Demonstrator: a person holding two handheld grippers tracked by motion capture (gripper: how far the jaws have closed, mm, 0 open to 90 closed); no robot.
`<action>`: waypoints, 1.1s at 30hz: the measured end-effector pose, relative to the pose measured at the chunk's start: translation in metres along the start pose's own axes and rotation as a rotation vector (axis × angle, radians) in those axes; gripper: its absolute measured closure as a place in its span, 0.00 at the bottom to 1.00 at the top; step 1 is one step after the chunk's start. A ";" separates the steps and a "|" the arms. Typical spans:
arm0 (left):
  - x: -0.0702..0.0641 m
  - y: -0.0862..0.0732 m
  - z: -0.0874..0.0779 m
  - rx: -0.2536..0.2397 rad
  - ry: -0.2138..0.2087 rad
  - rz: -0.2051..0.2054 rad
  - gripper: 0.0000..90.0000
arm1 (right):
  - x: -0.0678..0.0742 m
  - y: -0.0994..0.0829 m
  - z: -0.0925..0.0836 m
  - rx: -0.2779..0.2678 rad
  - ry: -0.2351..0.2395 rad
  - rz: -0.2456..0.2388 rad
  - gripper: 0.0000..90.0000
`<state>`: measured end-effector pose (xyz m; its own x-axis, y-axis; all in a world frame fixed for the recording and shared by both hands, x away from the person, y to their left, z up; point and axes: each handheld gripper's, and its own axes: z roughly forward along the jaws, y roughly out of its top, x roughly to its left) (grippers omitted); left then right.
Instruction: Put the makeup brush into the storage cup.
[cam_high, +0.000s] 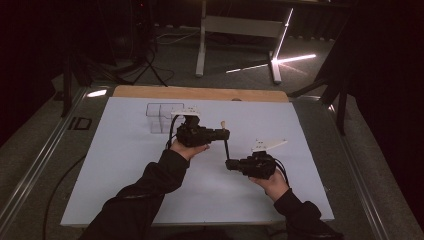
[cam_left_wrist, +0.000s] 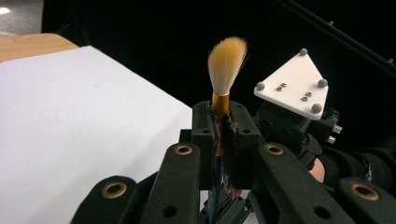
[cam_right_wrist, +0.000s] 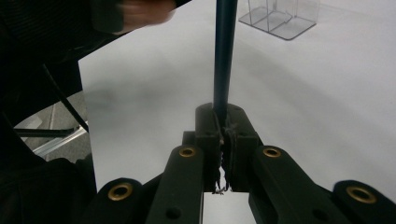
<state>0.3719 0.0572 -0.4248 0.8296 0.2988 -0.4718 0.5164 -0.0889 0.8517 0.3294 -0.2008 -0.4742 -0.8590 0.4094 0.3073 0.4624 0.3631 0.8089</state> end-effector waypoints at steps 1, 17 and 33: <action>0.000 0.000 0.000 0.002 0.002 -0.001 0.93 | 0.000 0.000 0.000 0.001 0.001 0.000 0.95; -0.010 0.005 0.003 0.024 0.005 0.053 0.94 | 0.005 0.002 0.001 0.007 -0.039 -0.023 0.49; -0.011 0.014 -0.034 0.026 0.132 0.110 0.93 | 0.004 0.002 -0.002 -0.011 -0.041 -0.046 0.17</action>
<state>0.3624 0.0850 -0.4001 0.8472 0.4079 -0.3404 0.4307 -0.1521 0.8896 0.3261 -0.2001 -0.4706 -0.8698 0.4261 0.2488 0.4197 0.3736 0.8272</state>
